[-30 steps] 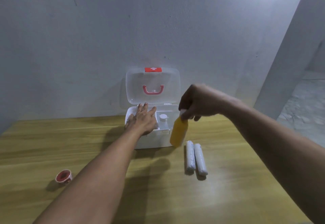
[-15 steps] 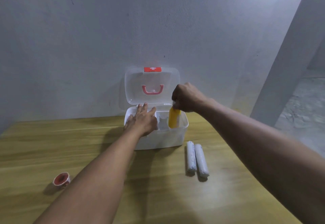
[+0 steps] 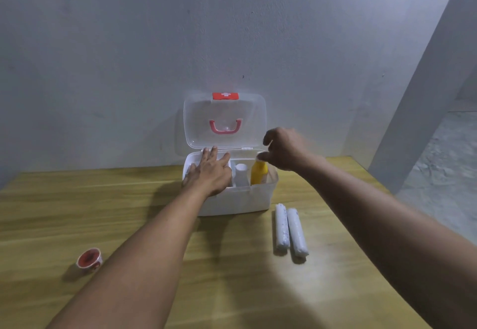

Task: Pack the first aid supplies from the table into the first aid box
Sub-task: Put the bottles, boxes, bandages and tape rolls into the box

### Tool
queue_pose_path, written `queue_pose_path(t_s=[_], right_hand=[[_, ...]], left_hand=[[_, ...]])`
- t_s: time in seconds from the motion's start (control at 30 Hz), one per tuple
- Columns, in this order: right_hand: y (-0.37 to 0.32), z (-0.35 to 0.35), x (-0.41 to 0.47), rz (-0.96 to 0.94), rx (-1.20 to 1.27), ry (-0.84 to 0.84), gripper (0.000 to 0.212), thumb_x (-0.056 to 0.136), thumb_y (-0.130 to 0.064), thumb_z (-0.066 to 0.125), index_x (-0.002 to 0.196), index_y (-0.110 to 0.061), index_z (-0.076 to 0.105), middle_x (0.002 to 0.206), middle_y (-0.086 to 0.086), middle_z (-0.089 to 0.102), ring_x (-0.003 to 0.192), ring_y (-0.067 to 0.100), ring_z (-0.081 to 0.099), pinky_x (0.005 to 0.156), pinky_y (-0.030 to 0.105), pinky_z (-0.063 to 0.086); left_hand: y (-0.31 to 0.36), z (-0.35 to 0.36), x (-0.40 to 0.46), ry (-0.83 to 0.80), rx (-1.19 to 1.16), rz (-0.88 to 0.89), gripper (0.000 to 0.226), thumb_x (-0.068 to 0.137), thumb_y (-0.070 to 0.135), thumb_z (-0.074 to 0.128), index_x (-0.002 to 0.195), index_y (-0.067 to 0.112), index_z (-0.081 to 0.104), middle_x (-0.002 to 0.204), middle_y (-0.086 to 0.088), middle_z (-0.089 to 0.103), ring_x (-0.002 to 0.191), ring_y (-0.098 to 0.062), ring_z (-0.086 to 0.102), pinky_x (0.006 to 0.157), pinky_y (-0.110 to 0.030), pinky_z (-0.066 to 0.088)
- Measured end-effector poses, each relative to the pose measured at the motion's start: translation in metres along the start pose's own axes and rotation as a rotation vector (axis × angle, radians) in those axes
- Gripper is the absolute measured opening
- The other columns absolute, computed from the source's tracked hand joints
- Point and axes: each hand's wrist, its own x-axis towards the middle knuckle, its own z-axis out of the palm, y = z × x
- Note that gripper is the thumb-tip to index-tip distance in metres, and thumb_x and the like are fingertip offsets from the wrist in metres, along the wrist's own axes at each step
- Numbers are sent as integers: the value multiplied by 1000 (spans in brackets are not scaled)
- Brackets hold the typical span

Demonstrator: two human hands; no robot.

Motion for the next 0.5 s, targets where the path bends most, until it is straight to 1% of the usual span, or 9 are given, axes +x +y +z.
queue_pose_path(t_s=[0.03, 0.07, 0.1, 0.17, 0.23, 0.3, 0.37, 0.43, 0.5], right_hand=[[3, -4, -5, 48, -15, 43, 29, 75, -31, 75, 96, -12, 69, 93, 11, 72, 85, 32, 65, 71, 35, 55], [5, -8, -12, 101, -40, 47, 22, 74, -28, 73, 89, -12, 68, 87, 11, 72, 79, 33, 65, 68, 34, 55], [8, -12, -21, 146, -59, 4, 18, 74, -25, 70, 85, -11, 68, 80, 11, 72, 73, 33, 67, 66, 35, 57], [11, -13, -41, 218, -52, -203, 14, 76, -21, 68, 78, -7, 68, 64, 10, 71, 57, 27, 70, 59, 37, 61], [12, -7, -58, 273, -33, -398, 21, 79, -22, 71, 73, -2, 66, 56, 12, 68, 51, 26, 70, 52, 38, 62], [14, 3, -69, 301, -52, -494, 33, 80, -29, 74, 68, -1, 60, 54, 12, 63, 53, 28, 70, 51, 38, 61], [14, 13, -76, 304, -87, -534, 45, 79, -42, 73, 64, -3, 55, 54, 9, 61, 52, 29, 69, 52, 35, 60], [14, 23, -79, 293, -146, -506, 50, 76, -54, 70, 63, -10, 50, 57, 5, 61, 50, 25, 66, 57, 32, 59], [13, 29, -80, 279, -198, -458, 49, 74, -56, 69, 62, -16, 44, 64, 3, 60, 57, 24, 61, 66, 32, 58]], left_hand=[[0, 0, 1, -4, 6, -1, 56, 98, 28, 17, 153, 30, 13, 164, -1, -6, 150, -20, -10, 120, -52, 7], [0, 0, 1, -8, 8, -4, 56, 98, 28, 17, 153, 30, 12, 164, -1, -6, 150, -20, -10, 119, -52, 7], [0, 0, 2, -13, 9, -9, 56, 97, 28, 17, 153, 30, 12, 164, -1, -6, 150, -19, -10, 119, -52, 7], [0, 0, 4, -19, 13, -14, 56, 97, 27, 17, 153, 31, 13, 164, -1, -6, 150, -19, -10, 119, -52, 7], [-1, 0, 5, -21, 12, -14, 56, 97, 27, 17, 153, 31, 13, 164, -1, -6, 150, -20, -10, 118, -53, 6], [-1, 0, 5, -18, 10, -13, 56, 97, 27, 17, 153, 31, 12, 164, -1, -6, 150, -20, -10, 118, -53, 6], [-1, 0, 5, -14, 14, -8, 56, 97, 28, 16, 153, 30, 12, 164, -2, -6, 150, -20, -9, 118, -53, 6], [-2, 1, 5, -11, 13, -8, 56, 97, 28, 16, 153, 30, 12, 164, -1, -6, 150, -20, -9, 118, -53, 7], [-2, 1, 6, -12, 14, -9, 56, 97, 28, 16, 153, 31, 13, 164, -1, -5, 150, -20, -9, 119, -53, 7]])
